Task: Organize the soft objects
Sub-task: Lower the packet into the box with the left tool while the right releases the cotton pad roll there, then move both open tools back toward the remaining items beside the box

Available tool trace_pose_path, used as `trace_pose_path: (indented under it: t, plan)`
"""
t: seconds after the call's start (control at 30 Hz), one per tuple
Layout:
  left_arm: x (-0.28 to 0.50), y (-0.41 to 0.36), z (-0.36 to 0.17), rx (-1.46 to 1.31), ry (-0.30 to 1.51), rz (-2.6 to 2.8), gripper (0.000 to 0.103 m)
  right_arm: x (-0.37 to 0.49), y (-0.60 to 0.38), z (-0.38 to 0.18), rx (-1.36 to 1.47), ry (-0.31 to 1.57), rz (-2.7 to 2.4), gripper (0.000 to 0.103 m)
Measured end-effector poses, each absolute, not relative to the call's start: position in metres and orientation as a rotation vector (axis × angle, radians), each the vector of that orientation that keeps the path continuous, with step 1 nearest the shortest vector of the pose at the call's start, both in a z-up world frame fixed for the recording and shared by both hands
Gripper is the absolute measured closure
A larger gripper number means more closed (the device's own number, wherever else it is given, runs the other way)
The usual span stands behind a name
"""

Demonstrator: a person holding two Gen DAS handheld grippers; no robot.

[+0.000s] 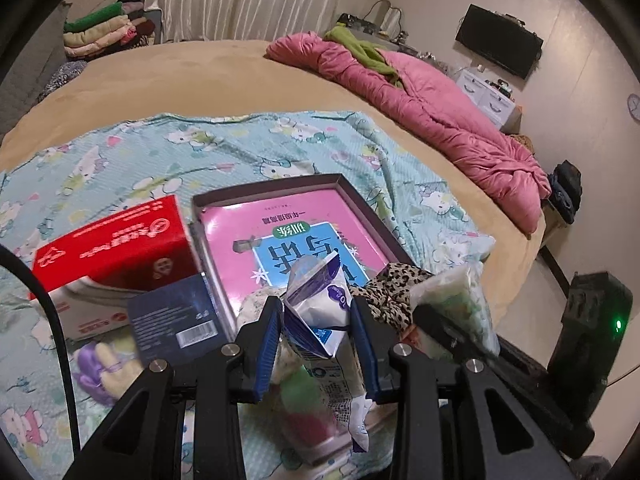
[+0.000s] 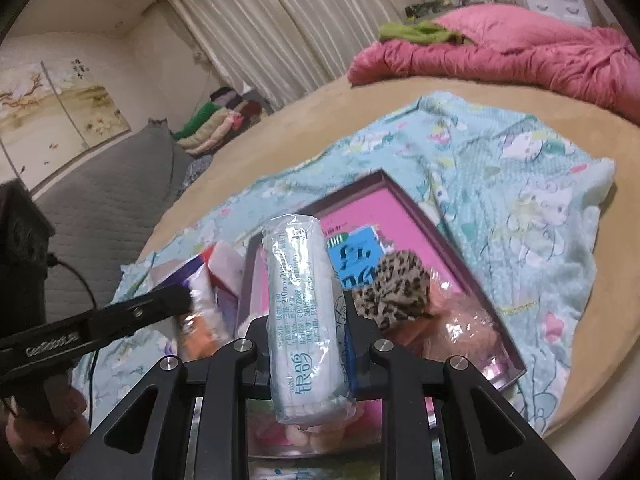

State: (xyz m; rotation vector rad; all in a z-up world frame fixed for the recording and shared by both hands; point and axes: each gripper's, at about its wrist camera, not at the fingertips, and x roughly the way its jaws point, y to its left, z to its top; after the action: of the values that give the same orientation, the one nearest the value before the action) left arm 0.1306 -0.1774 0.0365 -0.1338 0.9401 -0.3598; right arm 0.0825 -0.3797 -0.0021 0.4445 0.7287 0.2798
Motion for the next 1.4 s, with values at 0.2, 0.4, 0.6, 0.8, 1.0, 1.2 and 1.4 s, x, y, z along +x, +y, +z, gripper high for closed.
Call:
trace_pose_path:
  t: [0.2, 0.4, 0.6, 0.8, 1.0, 1.2, 1.4]
  plan:
    - [0.145, -0.185, 0.022, -0.115, 0.961, -0.344, 0.067, 0.095, -0.379, -0.014, 0.444, 0.754, 0.288, 0.078]
    - [0.154, -0.184, 0.009, -0.125, 0.982, -0.337, 0.067, 0.111, -0.38, -0.026, 0.444, 0.754, 0.278, 0.077]
    - [0.158, -0.183, 0.003, -0.128, 0.985, -0.33, 0.067, 0.121, -0.377, -0.037, 0.372, 0.761, 0.224, 0.071]
    - [0.161, -0.178, -0.001, -0.143, 0.993, -0.313, 0.067, 0.117, -0.376, -0.031, 0.326, 0.72, 0.201, 0.057]
    - [0.161, -0.173, -0.004, -0.15, 1.006, -0.293, 0.066, 0.111, -0.379, -0.02, 0.275, 0.67, 0.146, 0.042]
    - [0.162, -0.168, -0.006, -0.162, 1.019, -0.281, 0.062, 0.104, -0.386, -0.012, 0.277, 0.621, 0.12, 0.031]
    - [0.157, -0.164, -0.002, -0.166, 1.008, -0.279, 0.053, 0.096, -0.388, -0.004, 0.296, 0.586, 0.119, 0.029]
